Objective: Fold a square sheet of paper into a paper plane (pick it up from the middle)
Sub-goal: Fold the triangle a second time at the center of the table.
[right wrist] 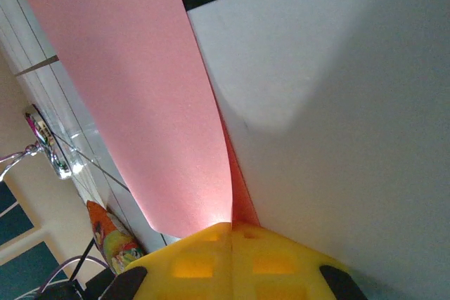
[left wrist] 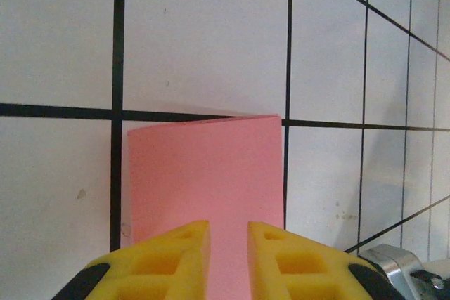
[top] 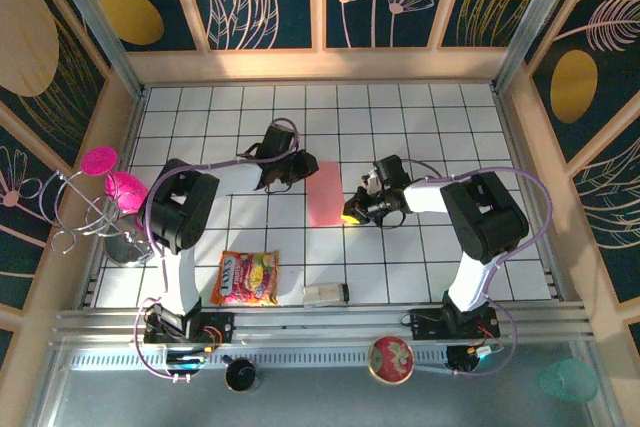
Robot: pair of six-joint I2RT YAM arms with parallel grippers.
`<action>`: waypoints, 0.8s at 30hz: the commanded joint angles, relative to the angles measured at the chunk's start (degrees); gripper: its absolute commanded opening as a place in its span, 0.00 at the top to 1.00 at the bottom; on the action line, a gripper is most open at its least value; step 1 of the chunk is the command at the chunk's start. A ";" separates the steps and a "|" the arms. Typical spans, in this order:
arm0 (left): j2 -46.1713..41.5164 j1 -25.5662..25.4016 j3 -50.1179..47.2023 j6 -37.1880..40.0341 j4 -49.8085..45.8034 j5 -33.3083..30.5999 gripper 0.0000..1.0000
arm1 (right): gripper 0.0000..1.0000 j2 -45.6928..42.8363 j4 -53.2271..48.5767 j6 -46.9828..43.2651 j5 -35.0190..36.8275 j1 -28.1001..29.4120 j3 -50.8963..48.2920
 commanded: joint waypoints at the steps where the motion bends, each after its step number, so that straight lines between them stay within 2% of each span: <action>1: 2.10 0.15 1.04 1.89 -3.85 -0.95 0.80 | 1.00 -1.86 -2.42 -1.13 0.84 0.45 0.44; 10: 4.92 0.15 1.76 2.08 -6.15 -2.69 0.87 | 1.00 -1.32 -1.29 -1.94 0.08 2.18 4.32; 24: 3.50 0.21 0.28 2.19 -5.90 -2.88 0.86 | 1.00 1.57 4.01 1.38 -1.85 3.62 9.56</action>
